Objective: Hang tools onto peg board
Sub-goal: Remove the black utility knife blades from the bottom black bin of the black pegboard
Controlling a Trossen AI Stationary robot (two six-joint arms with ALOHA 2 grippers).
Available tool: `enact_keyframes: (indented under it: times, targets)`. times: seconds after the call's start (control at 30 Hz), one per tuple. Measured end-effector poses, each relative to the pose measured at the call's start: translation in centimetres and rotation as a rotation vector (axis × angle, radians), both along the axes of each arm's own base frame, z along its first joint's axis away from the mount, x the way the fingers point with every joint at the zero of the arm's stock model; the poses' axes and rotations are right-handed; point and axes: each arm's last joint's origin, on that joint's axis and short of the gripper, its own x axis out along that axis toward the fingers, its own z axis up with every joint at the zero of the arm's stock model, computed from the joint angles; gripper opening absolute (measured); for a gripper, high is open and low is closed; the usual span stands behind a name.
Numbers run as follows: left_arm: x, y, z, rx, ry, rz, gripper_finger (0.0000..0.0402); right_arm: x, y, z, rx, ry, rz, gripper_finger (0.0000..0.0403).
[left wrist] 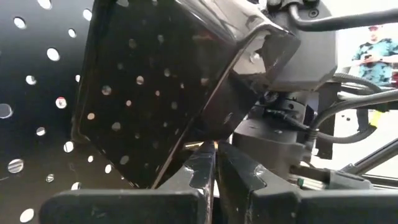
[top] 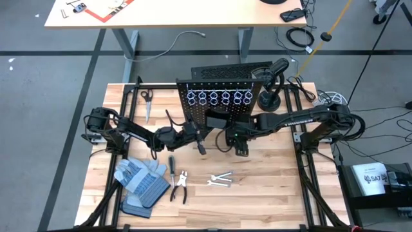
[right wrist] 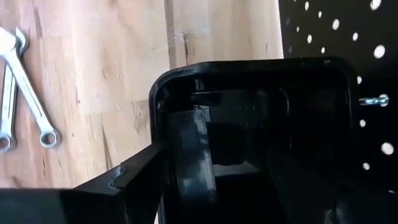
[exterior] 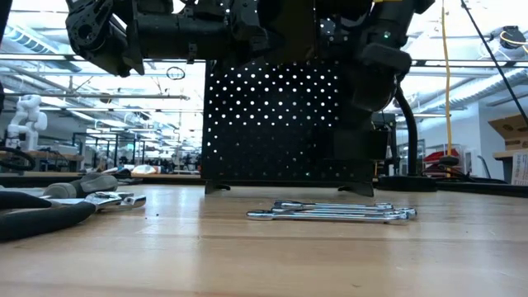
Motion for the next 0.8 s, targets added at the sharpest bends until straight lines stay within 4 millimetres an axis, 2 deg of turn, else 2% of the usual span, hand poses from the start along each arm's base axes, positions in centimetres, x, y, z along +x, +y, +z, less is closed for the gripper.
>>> enact_keyframes:
  times: [0.17, 0.33, 0.6, 0.8]
  targets:
    - [0.0, 0.0, 0.0, 0.0, -0.001, 0.0, 0.0031, 0.2, -0.4, 0.0, 0.039, -0.036, -0.102, 0.0244]
    - [0.0, 0.0, 0.0, 0.0, -0.001, 0.0, 0.0031, 0.2, -0.4, 0.0, 0.052, -0.046, -0.131, 0.0236]
    - [0.0, 0.0, 0.0, 0.0, -0.001, -0.001, 0.0031, 1.3, -0.4, -1.9, 0.055, -0.009, -0.186, 0.0236]
    - [0.0, 0.0, 0.0, 0.0, -0.001, -0.001, 0.0031, 1.8, -0.5, -2.2, 0.083, -0.042, -0.257, 0.0241]
